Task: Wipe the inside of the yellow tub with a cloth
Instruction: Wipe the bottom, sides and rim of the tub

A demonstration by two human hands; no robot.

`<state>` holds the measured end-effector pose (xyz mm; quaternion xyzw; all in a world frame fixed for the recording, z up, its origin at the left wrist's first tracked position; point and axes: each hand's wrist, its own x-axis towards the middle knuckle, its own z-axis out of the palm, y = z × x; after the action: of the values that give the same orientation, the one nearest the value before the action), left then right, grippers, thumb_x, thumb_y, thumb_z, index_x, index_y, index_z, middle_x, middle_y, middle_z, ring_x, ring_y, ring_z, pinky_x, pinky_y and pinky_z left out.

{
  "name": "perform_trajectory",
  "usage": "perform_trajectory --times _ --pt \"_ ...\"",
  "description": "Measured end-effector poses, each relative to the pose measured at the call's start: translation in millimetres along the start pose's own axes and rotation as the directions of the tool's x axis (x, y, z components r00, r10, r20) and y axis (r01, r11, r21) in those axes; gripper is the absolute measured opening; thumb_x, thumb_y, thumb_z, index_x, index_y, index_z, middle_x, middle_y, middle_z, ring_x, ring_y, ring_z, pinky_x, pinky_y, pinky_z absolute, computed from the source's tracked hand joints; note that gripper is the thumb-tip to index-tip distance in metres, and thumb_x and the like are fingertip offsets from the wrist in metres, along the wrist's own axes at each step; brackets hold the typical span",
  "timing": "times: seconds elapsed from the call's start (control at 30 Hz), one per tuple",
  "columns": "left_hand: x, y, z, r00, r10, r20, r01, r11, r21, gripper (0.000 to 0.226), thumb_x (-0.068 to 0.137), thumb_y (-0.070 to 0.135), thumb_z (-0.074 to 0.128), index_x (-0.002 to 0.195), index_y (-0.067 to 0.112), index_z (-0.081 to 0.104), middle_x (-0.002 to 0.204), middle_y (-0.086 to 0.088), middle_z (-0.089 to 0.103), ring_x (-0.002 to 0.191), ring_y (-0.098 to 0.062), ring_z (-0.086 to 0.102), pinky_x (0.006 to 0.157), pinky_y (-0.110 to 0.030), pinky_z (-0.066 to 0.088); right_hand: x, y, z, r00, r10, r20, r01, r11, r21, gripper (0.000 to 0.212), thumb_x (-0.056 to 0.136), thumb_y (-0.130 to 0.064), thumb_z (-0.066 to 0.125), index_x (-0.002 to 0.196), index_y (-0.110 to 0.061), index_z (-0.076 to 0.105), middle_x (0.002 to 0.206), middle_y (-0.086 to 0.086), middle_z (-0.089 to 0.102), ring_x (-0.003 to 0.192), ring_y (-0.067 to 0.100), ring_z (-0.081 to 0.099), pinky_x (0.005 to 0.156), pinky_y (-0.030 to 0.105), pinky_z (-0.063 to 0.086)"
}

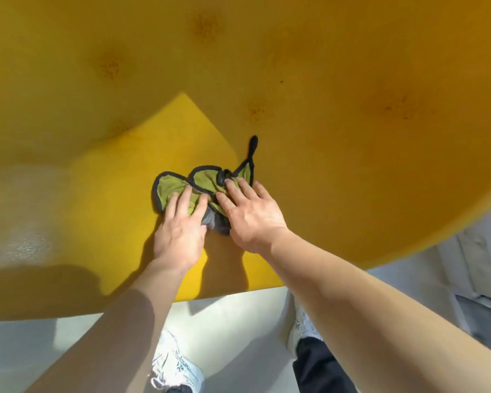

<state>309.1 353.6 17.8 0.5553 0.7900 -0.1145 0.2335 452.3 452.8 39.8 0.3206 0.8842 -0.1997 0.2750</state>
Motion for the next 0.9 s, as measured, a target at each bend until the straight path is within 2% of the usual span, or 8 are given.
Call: perform_trajectory --times 0.1,0.2,0.3,0.5,0.6,0.67,0.77,0.9 --pt "31 77 1 0.999 0.002 0.052 0.004 0.992 -0.124 0.072 0.100 0.020 0.044 0.155 0.032 0.000 0.165 -0.001 -0.013 0.151 -0.029 -0.007 0.118 -0.043 0.028 -27 56 -28 0.993 0.115 -0.025 -0.118 0.978 -0.173 0.060 0.104 -0.037 0.020 0.160 -0.017 0.008 0.168 0.011 0.001 0.154 0.030 0.001 0.122 0.052 -0.005" --pt "71 174 -9 0.984 0.176 0.025 -0.167 0.964 -0.207 0.081 0.099 0.027 0.048 0.156 0.026 -0.009 0.163 -0.006 -0.018 0.149 -0.035 -0.014 0.122 -0.049 0.009 -61 118 -60 0.938 0.324 -0.125 -0.348 0.877 -0.331 0.061 0.105 -0.035 0.025 0.159 -0.016 0.004 0.167 0.013 -0.004 0.154 0.031 -0.002 0.122 0.052 -0.006" --pt "90 221 -15 0.965 0.259 -0.037 -0.260 0.933 -0.250 0.094 0.088 0.025 0.058 0.156 0.024 -0.006 0.165 -0.007 -0.012 0.149 -0.036 -0.015 0.121 -0.053 0.001 -81 137 -71 0.887 0.408 -0.215 -0.456 0.847 -0.273 0.061 0.104 -0.030 0.024 0.159 -0.015 0.001 0.167 0.012 -0.007 0.154 0.031 -0.004 0.124 0.049 0.002" --pt "26 132 -4 0.975 0.190 0.115 -0.158 0.959 -0.237 0.089 0.092 0.004 0.048 0.155 0.034 -0.008 0.162 0.005 -0.022 0.150 -0.024 -0.016 0.121 -0.036 0.017 -64 91 -37 0.983 0.183 0.021 -0.183 0.983 -0.007 0.064 0.101 -0.020 0.036 0.159 -0.016 0.010 0.168 0.008 -0.004 0.154 0.027 -0.006 0.125 0.043 0.001" --pt "-3 115 -5 0.975 0.120 0.186 -0.088 0.980 -0.176 0.085 0.093 0.002 0.045 0.155 0.037 -0.002 0.163 0.008 -0.020 0.151 -0.023 -0.014 0.112 -0.036 0.038 -71 77 -23 0.991 0.103 0.080 -0.105 0.994 0.017 0.061 0.102 -0.020 0.036 0.159 -0.017 0.014 0.168 0.008 0.001 0.154 0.026 -0.003 0.124 0.041 0.004" --pt "-8 128 -12 0.974 0.094 0.207 -0.049 0.976 -0.211 0.080 0.094 0.000 0.041 0.154 0.039 0.005 0.165 0.007 -0.012 0.152 -0.024 -0.007 0.109 -0.038 0.042 -86 77 -23 0.989 0.104 0.101 -0.100 0.994 -0.040 0.057 0.105 -0.022 0.032 0.158 -0.013 0.017 0.167 0.012 0.005 0.154 0.029 0.002 0.123 0.042 0.008" --pt "-5 177 -29 0.956 0.102 0.273 0.012 0.923 -0.386 0.071 0.097 0.009 0.042 0.153 0.041 0.014 0.166 0.006 -0.004 0.152 -0.028 0.002 0.117 -0.045 0.030 -107 100 -48 0.981 0.146 0.128 -0.114 0.966 -0.233 0.056 0.105 -0.022 0.034 0.158 -0.010 0.020 0.167 0.014 0.007 0.153 0.033 0.006 0.123 0.048 0.010" --pt "20 260 -81 0.946 0.244 0.214 -0.016 0.693 -0.721 0.058 0.103 0.019 0.038 0.156 0.025 0.016 0.165 -0.003 0.004 0.151 -0.031 0.002 0.120 -0.044 0.016 -132 158 -120 0.979 0.203 0.009 -0.170 0.843 -0.510 0.052 0.105 -0.028 0.034 0.155 -0.013 0.031 0.167 0.012 0.009 0.153 0.034 0.004 0.123 0.054 -0.002"
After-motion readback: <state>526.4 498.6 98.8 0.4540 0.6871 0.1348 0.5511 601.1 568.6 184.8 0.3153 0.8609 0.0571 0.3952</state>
